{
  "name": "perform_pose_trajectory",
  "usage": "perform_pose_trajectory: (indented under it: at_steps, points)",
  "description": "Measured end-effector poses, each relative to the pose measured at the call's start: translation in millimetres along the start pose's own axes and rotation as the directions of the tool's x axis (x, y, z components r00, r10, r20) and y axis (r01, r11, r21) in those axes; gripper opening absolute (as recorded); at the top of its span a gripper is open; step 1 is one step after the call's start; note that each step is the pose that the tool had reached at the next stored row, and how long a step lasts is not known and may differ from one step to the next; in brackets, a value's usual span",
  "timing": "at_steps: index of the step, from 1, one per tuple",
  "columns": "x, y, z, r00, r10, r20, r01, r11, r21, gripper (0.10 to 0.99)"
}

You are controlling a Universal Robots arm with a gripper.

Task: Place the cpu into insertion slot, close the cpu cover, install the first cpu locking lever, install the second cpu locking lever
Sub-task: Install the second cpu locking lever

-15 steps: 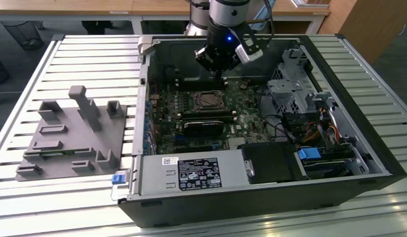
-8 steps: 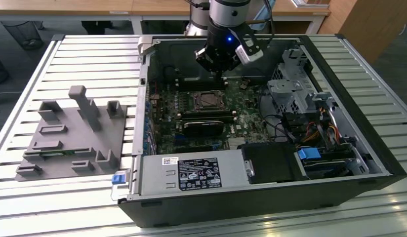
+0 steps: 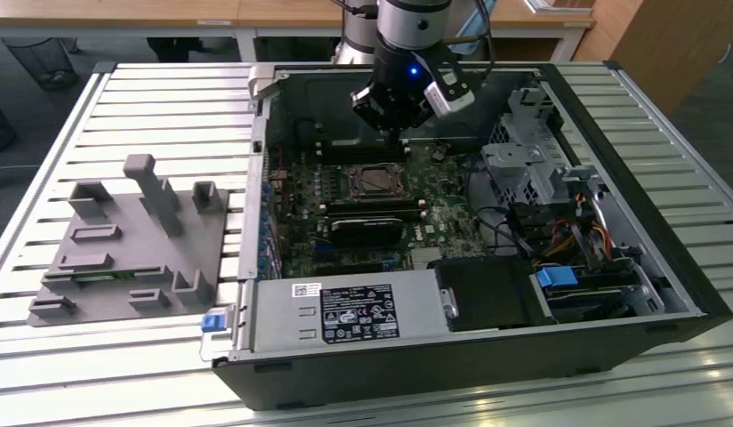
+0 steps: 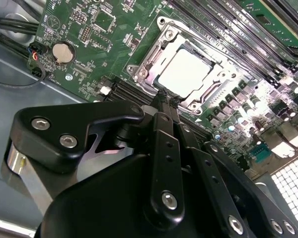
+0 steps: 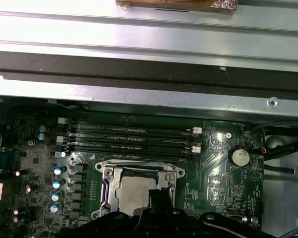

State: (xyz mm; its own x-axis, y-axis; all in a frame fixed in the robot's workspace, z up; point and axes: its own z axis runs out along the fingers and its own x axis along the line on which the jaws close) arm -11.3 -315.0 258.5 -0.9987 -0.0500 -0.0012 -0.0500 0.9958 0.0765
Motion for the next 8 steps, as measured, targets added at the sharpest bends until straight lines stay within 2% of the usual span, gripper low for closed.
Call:
perform_pose_trajectory:
  at_steps: [7,8]
  points:
    - [0.1,-1.4,-0.1,1.0,0.0,0.0001,0.0,1.0,0.0,0.106]
    - [0.3,-5.6,-0.4,1.0,0.0,0.0,0.0,1.0,0.0,0.106]
